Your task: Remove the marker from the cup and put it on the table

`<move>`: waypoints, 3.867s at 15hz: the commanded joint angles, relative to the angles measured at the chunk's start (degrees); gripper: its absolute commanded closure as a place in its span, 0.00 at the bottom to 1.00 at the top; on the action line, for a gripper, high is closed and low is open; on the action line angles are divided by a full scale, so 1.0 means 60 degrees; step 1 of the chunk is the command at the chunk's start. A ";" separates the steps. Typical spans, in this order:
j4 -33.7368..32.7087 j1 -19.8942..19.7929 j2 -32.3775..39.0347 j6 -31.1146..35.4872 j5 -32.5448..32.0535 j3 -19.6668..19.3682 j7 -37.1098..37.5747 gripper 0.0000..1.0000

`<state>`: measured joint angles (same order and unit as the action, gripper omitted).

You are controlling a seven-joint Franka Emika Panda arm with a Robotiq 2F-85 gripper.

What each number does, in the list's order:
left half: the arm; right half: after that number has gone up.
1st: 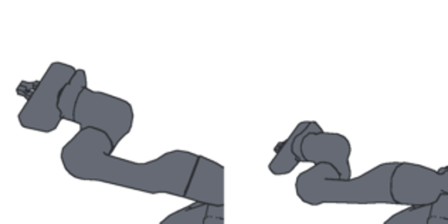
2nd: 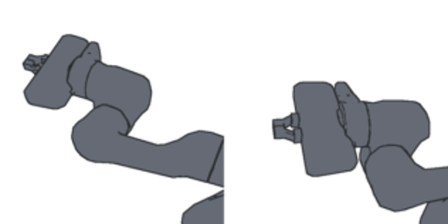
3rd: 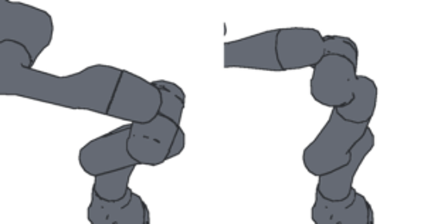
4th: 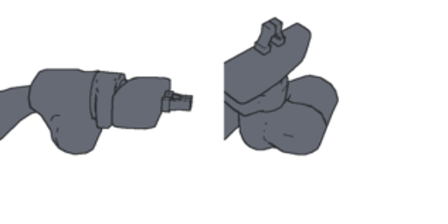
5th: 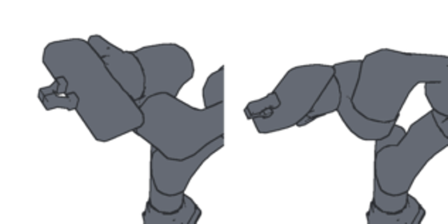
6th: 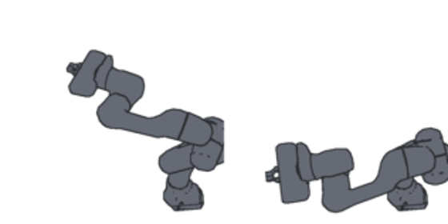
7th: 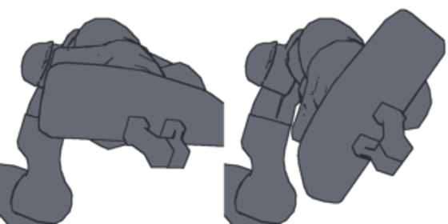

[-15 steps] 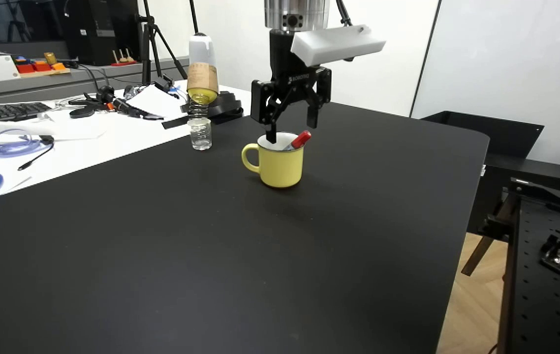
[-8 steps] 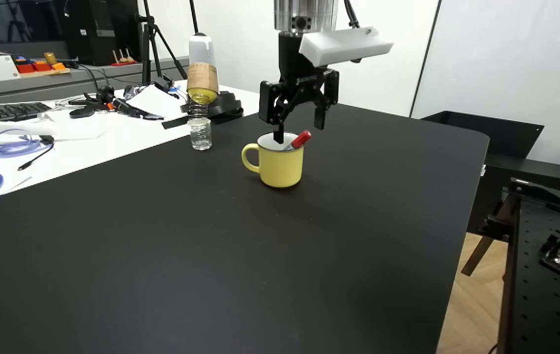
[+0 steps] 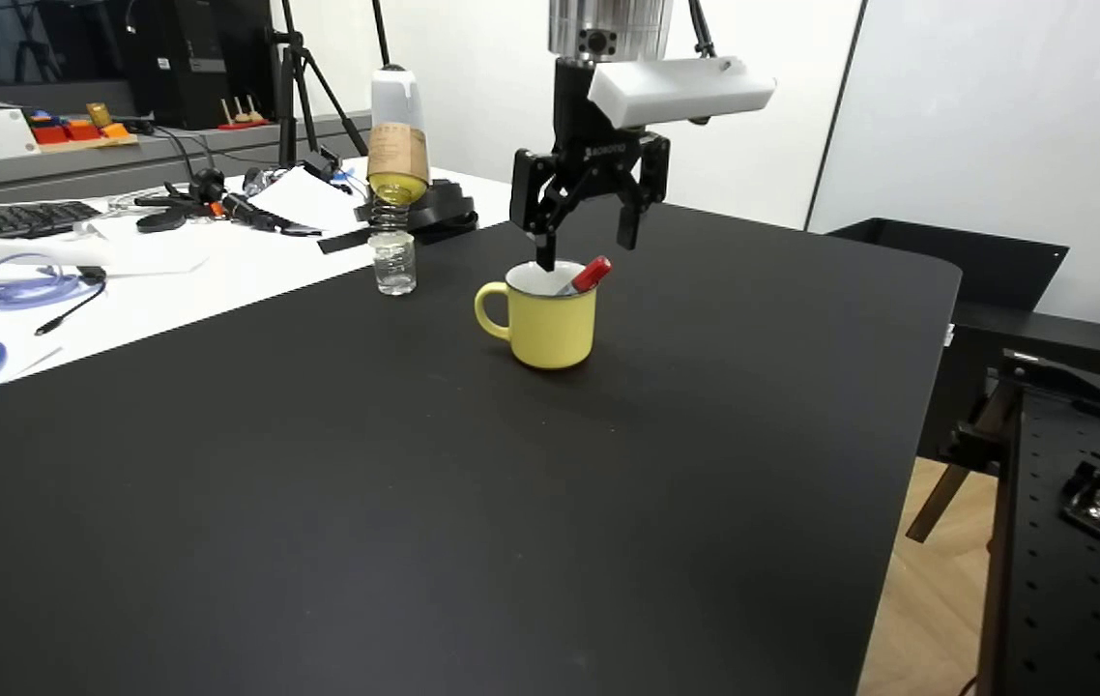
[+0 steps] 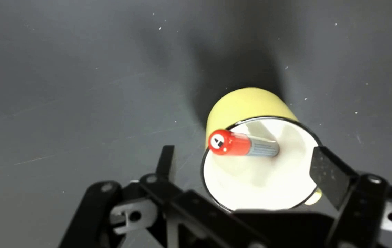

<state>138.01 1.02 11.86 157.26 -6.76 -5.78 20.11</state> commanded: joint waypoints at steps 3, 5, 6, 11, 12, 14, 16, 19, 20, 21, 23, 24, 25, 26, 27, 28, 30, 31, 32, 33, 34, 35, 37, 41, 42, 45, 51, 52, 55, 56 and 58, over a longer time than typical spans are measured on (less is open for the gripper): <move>0.0080 0.0024 0.0123 0.0123 0.0173 -0.0131 0.0096 0.00; 0.0081 0.0032 0.0193 0.0143 0.0222 -0.0113 0.0053 0.26; 0.0084 0.0049 0.0222 0.0176 0.0211 -0.0127 0.0072 0.32; 0.0106 0.0089 0.0292 0.0342 0.0218 -0.0162 0.0093 0.67; 0.0111 0.0091 0.0280 0.0377 0.0226 -0.0160 0.0083 0.75; 0.0122 0.0092 0.0242 0.0427 0.0233 -0.0164 0.0069 0.89; 0.0144 0.0093 0.0170 0.0450 0.0265 -0.0155 0.0046 0.92; 0.0191 0.0177 -0.0046 0.0433 0.0299 -0.0086 0.0002 0.95; 0.0216 0.0243 -0.0196 0.0441 0.0276 -0.0031 -0.0026 0.97; 0.0231 0.0299 -0.0314 0.0436 0.0278 0.0017 -0.0043 0.95; 0.0277 0.0443 -0.0671 0.0351 0.0253 0.0180 -0.0091 0.94; 0.0311 0.0546 -0.0894 0.0317 0.0179 0.0270 -0.0077 0.94; 0.0321 0.0620 -0.1076 0.0274 0.0108 0.0355 -0.0059 0.94; 0.0339 0.0688 -0.1289 0.0217 0.0090 0.0490 -0.0094 0.94; 0.0361 0.0757 -0.1494 0.0145 0.0083 0.0634 -0.0122 0.94; 0.0365 0.0810 -0.1671 0.0061 0.0039 0.0769 -0.0127 0.94; 0.0371 0.0923 -0.2037 -0.0167 -0.0138 0.1068 -0.0086 0.94; 0.0357 0.0951 -0.2179 -0.0276 -0.0216 0.1219 -0.0068 0.94; 0.0350 0.0965 -0.2296 -0.0354 -0.0247 0.1371 -0.0129 0.94; 0.0319 0.0973 -0.2321 -0.0434 -0.0157 0.1508 -0.0224 0.94; 0.0293 0.0951 -0.2291 -0.0428 -0.0207 0.1602 -0.0253 0.94; 0.0283 0.0922 -0.2198 -0.0349 -0.0066 0.1671 -0.0422 0.94; 0.0288 0.0850 -0.2008 -0.0075 -0.0141 0.1704 -0.0544 0.94; 0.0276 0.0603 -0.1366 0.0876 -0.0739 0.1417 0.0006 0.94; 0.0260 0.0570 -0.1167 0.1012 -0.0753 0.1337 -0.0044 0.94; 0.0250 0.0582 -0.0571 0.1238 -0.0526 0.1136 -0.0305 0.94; 0.0261 0.0745 0.0376 0.1363 0.0247 0.1277 -0.1059 0.94; 0.0256 0.0732 0.0482 0.1338 0.0374 0.1353 -0.1283 0.94; 0.0223 0.0656 0.0702 0.1114 0.0737 0.1584 -0.1881 0.53; 0.0201 0.0610 0.0735 0.0983 0.0889 0.1671 -0.2086 0.52; 0.0170 0.0554 0.0752 0.0723 0.1218 0.1790 -0.2313 0.39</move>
<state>139.87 5.31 16.15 164.07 -2.37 3.60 9.00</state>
